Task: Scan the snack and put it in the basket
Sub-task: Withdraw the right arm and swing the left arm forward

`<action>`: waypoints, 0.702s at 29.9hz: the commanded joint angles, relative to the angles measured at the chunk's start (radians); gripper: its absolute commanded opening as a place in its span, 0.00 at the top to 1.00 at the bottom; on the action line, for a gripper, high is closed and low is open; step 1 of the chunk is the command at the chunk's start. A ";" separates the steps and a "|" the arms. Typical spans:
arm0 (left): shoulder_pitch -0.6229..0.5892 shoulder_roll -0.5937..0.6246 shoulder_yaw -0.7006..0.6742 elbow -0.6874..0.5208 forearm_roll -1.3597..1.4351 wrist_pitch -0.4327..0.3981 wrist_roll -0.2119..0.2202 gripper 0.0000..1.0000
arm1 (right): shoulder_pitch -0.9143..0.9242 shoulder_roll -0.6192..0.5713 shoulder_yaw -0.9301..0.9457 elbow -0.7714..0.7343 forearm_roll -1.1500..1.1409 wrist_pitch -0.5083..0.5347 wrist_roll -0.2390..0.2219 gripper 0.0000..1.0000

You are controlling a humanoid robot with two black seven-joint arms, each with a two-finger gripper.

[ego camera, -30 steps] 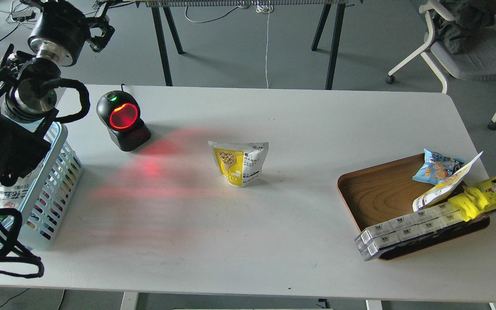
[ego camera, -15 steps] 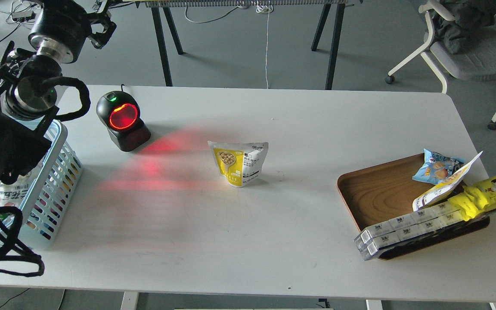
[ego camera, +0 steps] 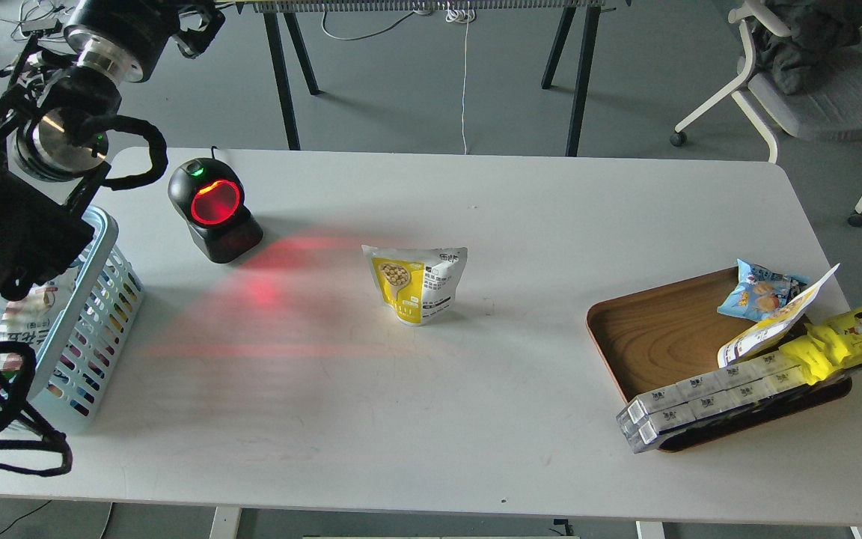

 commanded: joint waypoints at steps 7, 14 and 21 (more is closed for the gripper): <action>-0.102 0.132 0.205 -0.106 0.072 -0.007 0.060 0.00 | -0.234 0.300 0.362 -0.396 0.220 0.162 0.000 0.01; -0.099 0.274 0.256 -0.376 0.350 -0.020 0.071 0.00 | -0.344 0.440 0.798 -0.489 0.220 0.164 -0.180 0.01; -0.093 0.348 0.256 -0.653 0.756 -0.012 0.072 0.00 | -0.403 0.463 0.860 -0.489 0.226 0.205 -0.171 0.01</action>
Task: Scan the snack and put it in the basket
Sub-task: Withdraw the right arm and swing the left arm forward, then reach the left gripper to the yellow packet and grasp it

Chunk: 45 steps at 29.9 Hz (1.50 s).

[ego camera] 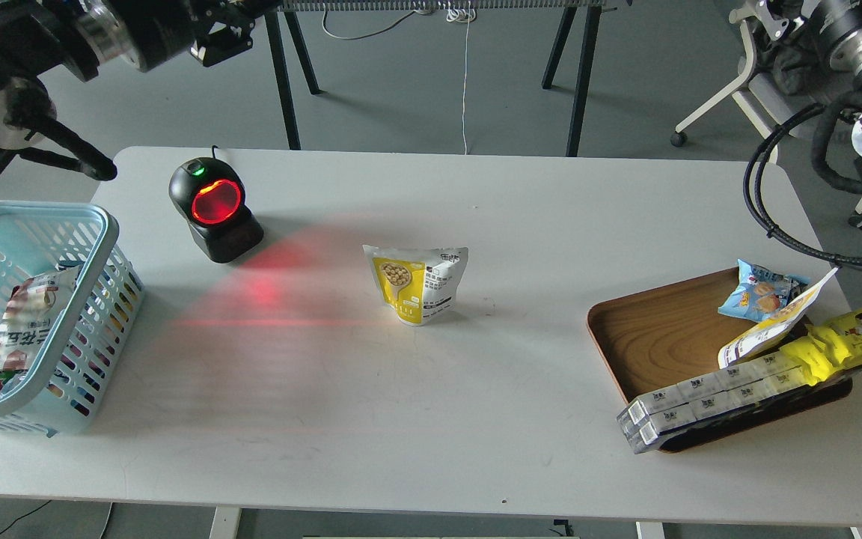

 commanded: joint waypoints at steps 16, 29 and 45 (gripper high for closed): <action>0.004 -0.086 0.017 -0.415 1.142 -0.057 0.010 0.01 | -0.142 0.021 0.173 0.008 0.009 0.069 -0.001 0.00; 0.003 -0.221 0.268 -0.318 1.672 0.048 -0.004 0.14 | -0.148 0.035 0.184 0.034 0.014 0.069 0.000 0.00; 0.047 -0.267 0.293 -0.217 1.672 0.045 -0.042 0.50 | -0.148 0.035 0.205 0.048 0.014 0.069 0.002 0.00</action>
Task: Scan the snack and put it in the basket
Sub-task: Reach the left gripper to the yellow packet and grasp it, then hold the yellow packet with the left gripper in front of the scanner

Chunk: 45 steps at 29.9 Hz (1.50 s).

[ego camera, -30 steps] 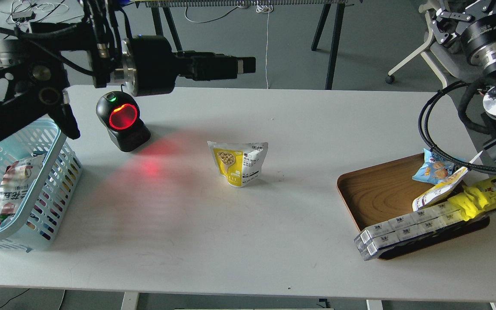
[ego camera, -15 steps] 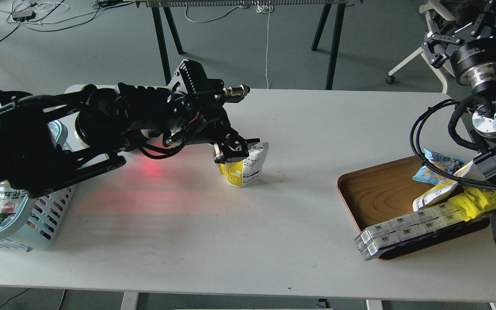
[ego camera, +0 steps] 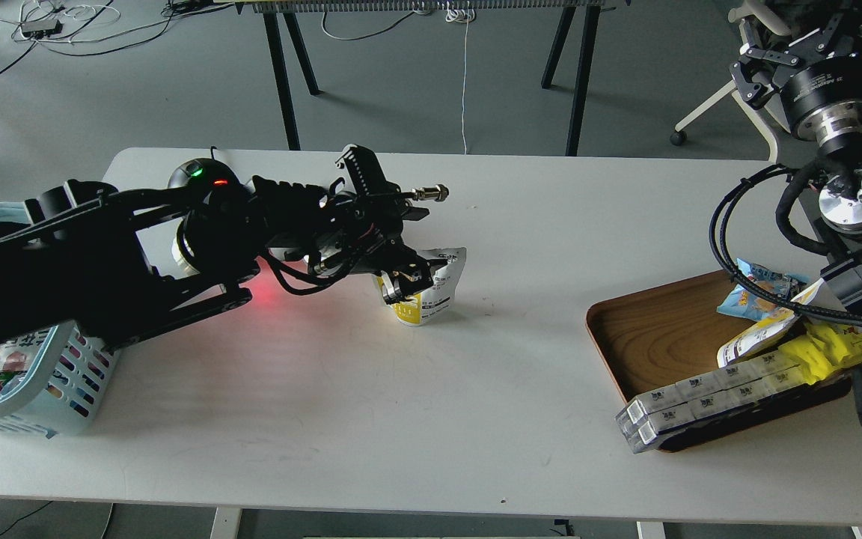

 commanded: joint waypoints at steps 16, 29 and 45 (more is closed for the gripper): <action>0.035 0.016 -0.005 -0.008 0.000 -0.034 -0.024 0.94 | 0.001 -0.013 0.026 0.001 0.000 0.000 0.000 0.01; 0.030 0.021 -0.015 -0.014 0.000 -0.037 -0.024 0.99 | 0.002 -0.015 0.030 0.001 0.000 0.000 0.000 0.01; 0.030 0.177 -0.058 -0.180 0.000 -0.041 -0.030 1.00 | 0.001 -0.018 0.047 0.001 0.000 0.000 0.001 0.01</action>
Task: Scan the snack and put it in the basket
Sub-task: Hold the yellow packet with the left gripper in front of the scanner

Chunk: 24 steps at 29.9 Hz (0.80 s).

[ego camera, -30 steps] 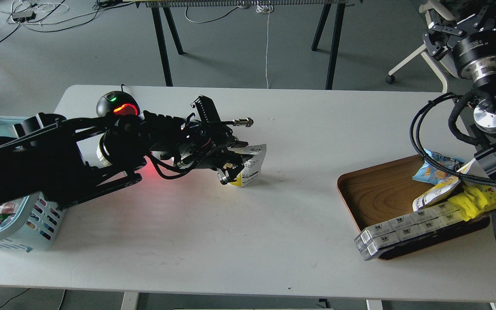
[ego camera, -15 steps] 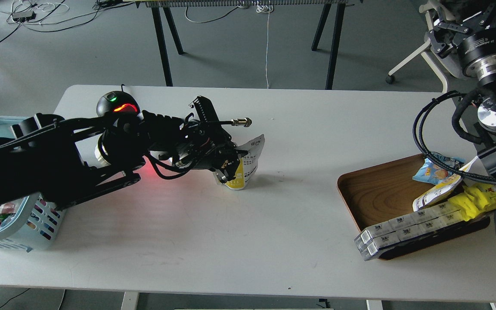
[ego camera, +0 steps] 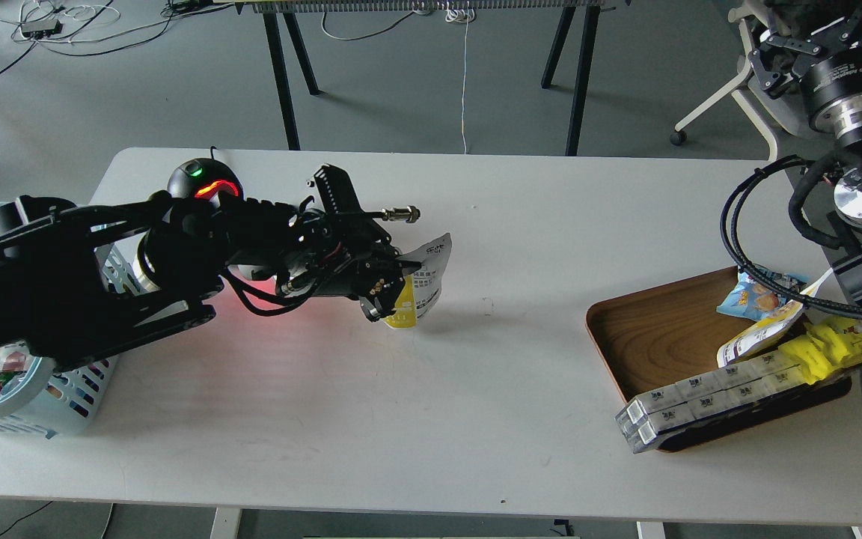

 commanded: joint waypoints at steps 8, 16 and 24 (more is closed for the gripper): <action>0.003 0.205 -0.076 -0.085 0.000 0.003 -0.059 1.00 | 0.001 0.001 0.005 0.002 0.000 0.000 0.000 0.01; 0.007 0.316 -0.086 -0.061 0.000 0.026 -0.104 1.00 | 0.001 0.001 0.005 0.002 0.000 0.000 0.002 0.01; 0.012 0.319 -0.081 -0.035 0.000 0.028 -0.106 1.00 | 0.001 -0.013 0.007 0.005 0.000 0.000 0.003 0.01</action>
